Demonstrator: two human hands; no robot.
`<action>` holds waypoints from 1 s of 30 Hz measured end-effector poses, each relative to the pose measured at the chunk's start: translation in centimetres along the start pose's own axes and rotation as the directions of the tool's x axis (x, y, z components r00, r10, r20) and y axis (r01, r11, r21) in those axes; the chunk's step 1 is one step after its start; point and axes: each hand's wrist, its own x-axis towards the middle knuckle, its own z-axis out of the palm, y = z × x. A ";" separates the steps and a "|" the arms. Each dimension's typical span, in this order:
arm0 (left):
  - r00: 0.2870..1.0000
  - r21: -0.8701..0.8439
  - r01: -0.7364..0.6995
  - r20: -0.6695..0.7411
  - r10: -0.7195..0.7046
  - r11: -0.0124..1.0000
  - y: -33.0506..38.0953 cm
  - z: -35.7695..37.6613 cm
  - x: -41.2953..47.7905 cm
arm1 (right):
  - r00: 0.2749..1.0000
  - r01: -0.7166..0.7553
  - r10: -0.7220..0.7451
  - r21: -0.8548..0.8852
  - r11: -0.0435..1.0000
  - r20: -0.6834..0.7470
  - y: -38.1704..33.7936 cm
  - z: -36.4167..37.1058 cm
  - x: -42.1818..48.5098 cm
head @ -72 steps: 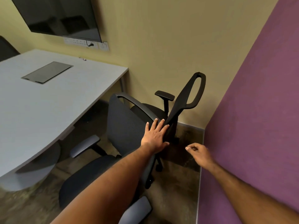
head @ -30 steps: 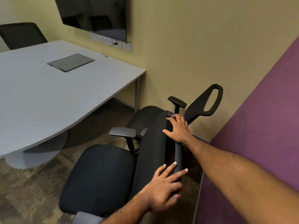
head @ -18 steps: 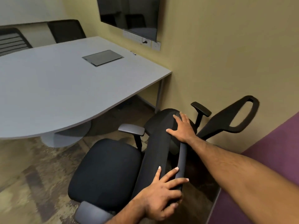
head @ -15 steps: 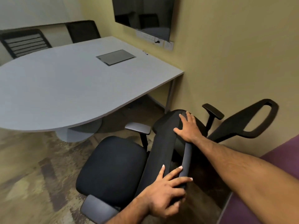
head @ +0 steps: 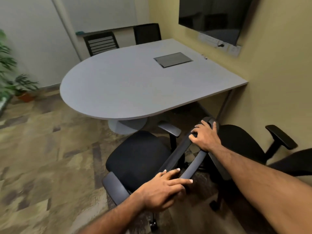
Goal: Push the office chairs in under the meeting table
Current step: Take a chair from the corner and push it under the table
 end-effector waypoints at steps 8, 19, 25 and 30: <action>0.805 -0.048 0.527 -0.294 -0.516 0.849 -4.2 -0.3 -4.7 | 0.993 -0.106 0.105 -0.011 0.994 -0.061 -7.8 1.2 0.9; 0.811 -0.139 0.521 -0.227 -0.539 0.842 -14.6 -4.2 -11.6 | 0.977 0.155 -0.149 -0.024 0.988 0.154 -14.6 2.2 3.7; 0.838 -0.133 0.500 -0.174 -0.517 0.856 -21.3 -6.9 -15.1 | 0.885 0.357 -0.302 -0.097 0.929 0.355 -17.5 1.5 5.9; 0.831 -0.123 0.540 -0.080 -0.550 0.833 -27.3 -9.8 -19.6 | 0.831 0.484 -0.449 -0.026 0.875 0.328 -20.2 1.4 7.8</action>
